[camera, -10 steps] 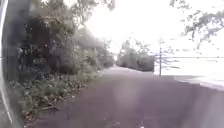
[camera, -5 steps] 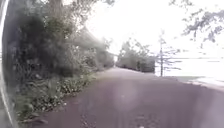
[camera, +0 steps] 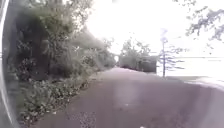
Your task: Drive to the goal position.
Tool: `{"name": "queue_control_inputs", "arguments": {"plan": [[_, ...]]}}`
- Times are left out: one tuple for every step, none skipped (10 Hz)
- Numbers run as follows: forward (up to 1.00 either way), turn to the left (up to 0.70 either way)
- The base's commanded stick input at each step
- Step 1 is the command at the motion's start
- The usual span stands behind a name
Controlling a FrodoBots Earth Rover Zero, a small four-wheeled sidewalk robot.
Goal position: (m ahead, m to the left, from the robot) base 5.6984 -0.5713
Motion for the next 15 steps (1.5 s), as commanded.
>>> {"name": "queue_control_inputs", "arguments": {"plan": [[0.7,0.01],[0.7,0.01],[0.7,0.01],[0.7,0.01],[0.7,-0.01],[0.7,-0.01],[0.7,0.01],[0.7,0.01],[0.7,0.01],[0.7,0.01],[0.7,0.01],[0.7,0.01],[0.7,0.0],[0.7,-0.02],[0.7,-0.3]]}}
